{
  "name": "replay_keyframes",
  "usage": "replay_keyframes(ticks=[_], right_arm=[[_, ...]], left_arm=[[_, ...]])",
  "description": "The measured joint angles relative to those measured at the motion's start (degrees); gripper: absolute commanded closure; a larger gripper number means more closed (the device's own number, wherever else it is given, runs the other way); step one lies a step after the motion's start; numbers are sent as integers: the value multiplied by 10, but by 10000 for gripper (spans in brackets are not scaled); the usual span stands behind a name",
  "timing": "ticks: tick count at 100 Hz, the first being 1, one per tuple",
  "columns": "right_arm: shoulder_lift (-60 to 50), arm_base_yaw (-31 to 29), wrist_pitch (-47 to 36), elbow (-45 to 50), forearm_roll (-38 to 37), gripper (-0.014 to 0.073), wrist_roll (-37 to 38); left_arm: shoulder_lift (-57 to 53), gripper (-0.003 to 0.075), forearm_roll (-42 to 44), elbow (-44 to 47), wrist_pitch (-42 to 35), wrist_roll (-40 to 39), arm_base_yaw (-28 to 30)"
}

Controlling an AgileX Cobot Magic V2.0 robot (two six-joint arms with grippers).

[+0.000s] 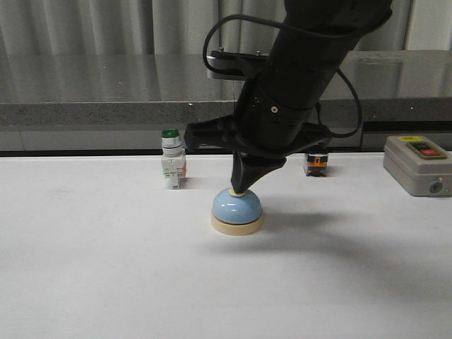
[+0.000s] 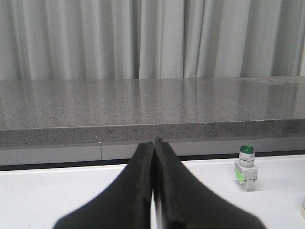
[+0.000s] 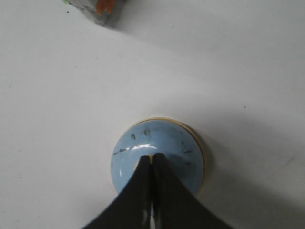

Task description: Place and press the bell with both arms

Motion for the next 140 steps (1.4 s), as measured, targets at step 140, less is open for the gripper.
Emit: replay_keyframes(ticks=[140], right_arm=[[-773,-272,-68,424,-57,658,0]], left_arm=[[0,741,0,0,0,-1,0]])
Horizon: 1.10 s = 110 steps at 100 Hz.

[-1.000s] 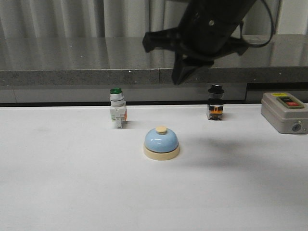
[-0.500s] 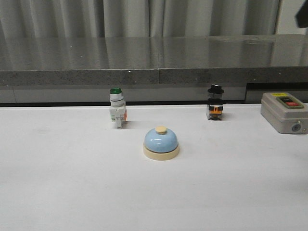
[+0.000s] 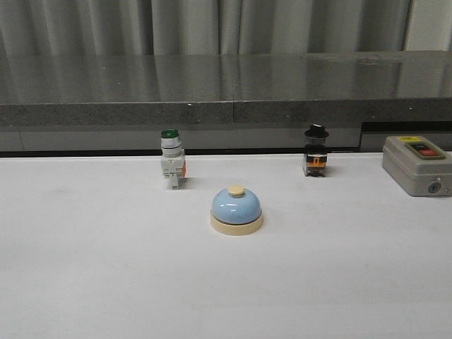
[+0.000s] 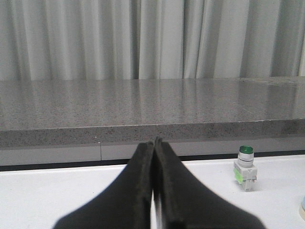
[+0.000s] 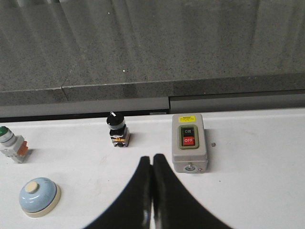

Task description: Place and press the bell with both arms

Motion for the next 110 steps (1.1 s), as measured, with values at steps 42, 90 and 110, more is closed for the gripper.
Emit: replay_keyframes(ticks=[42,90,110], right_arm=[[-60,0,36,12,0,658,0],[-60,0,37,12,0,658,0],[-80,-1,4,44,-2,658,0]], left_arm=[[0,741,0,0,0,0,0],[0,741,0,0,0,0,0],[0,741,0,0,0,0,0]])
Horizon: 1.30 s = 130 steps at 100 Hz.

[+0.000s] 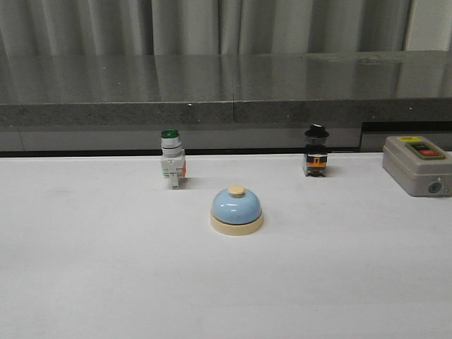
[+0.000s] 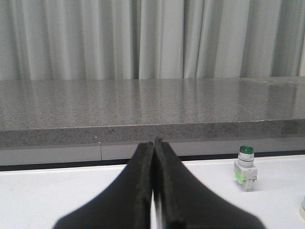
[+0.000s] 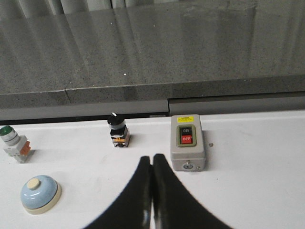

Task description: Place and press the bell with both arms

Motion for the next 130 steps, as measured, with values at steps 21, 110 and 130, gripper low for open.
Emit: replay_keyframes(ticks=[21,110,130], right_arm=[[-79,0,-88,89,-1,658,0],[-241,-18,-135,265,-2,658,0],[-241,-18,-139,265,-2,658,0]], left_arm=[[0,741,0,0,0,0,0],[0,741,0,0,-1,0,0],[0,741,0,0,-1,0,0]])
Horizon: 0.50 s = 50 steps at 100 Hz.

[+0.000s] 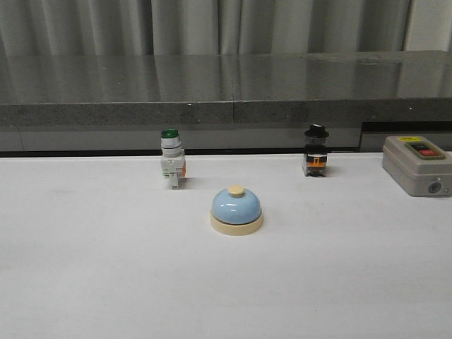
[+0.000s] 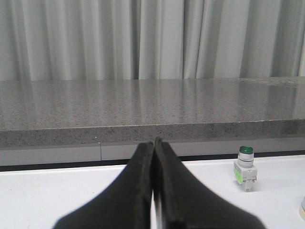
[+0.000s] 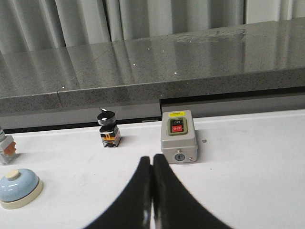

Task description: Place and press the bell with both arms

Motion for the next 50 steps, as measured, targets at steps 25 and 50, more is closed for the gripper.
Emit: replay_keyframes(ticks=[25,50], right_arm=[[0,0,-20,0,0,658,0],[0,0,-20,0,0,658,-1]], left_arm=[[0,741,0,0,0,0,0],[0,741,0,0,0,0,0]])
